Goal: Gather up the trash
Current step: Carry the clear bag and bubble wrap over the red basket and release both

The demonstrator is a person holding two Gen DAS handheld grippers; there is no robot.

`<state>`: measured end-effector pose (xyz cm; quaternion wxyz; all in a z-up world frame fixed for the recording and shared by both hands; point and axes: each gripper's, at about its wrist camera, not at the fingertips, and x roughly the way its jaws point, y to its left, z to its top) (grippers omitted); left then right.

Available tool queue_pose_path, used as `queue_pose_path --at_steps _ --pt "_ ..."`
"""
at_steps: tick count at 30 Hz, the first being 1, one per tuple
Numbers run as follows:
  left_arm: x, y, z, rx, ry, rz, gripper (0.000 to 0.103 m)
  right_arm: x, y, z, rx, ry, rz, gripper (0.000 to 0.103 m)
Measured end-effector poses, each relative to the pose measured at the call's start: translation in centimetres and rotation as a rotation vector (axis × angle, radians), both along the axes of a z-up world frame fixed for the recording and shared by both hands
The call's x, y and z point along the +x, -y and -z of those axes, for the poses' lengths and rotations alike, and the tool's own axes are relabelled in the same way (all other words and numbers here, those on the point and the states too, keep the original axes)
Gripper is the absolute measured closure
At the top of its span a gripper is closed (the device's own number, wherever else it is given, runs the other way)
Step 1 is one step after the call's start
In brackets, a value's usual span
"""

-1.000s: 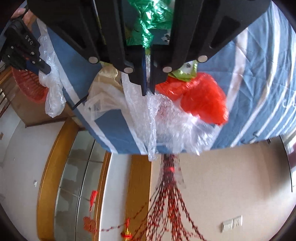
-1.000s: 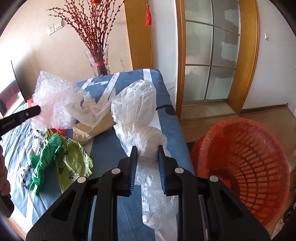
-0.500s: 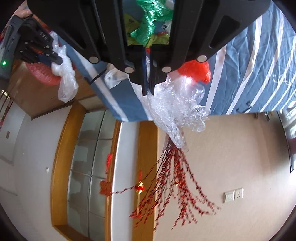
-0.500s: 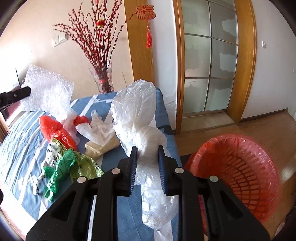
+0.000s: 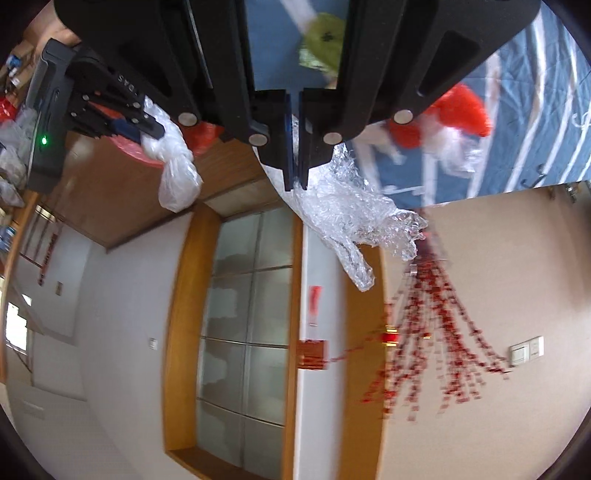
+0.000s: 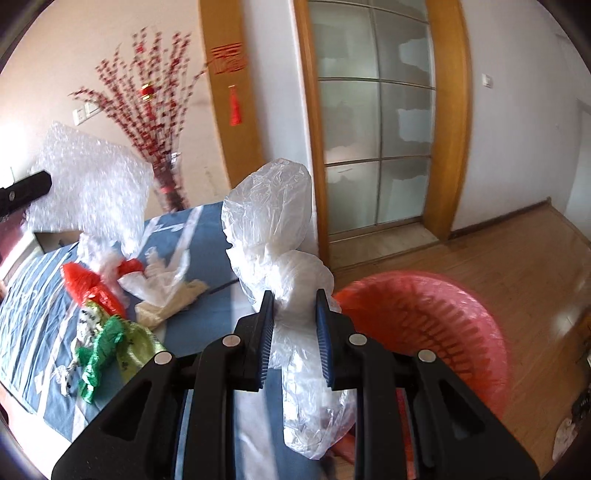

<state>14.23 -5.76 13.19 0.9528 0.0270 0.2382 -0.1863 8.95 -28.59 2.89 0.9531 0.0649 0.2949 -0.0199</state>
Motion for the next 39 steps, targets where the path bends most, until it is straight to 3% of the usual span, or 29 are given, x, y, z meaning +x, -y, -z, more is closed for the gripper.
queue_pose_path --at_steps 11,19,33,35,37,39 --pt "-1.2 8.8 1.7 -0.04 -0.047 0.193 0.099 -2.7 7.2 0.0 0.01 -0.01 0.153 0.08" --pt "-1.6 14.1 4.7 -0.041 -0.1 0.301 0.099 -3.9 10.6 0.1 0.015 -0.011 0.222 0.08" --pt "0.4 18.5 10.8 0.02 -0.212 0.342 0.096 -3.1 13.3 2.0 0.086 -0.04 0.256 0.08" --pt "0.7 18.5 11.3 0.028 -0.227 0.335 0.092 -2.8 13.4 2.3 0.097 -0.045 0.254 0.077" --pt "1.2 18.1 11.9 0.036 -0.24 0.31 0.074 -2.8 13.5 2.5 0.101 -0.047 0.251 0.071" --pt "1.4 17.4 12.1 0.04 -0.242 0.29 0.071 -2.8 13.5 2.5 0.088 -0.047 0.253 0.06"
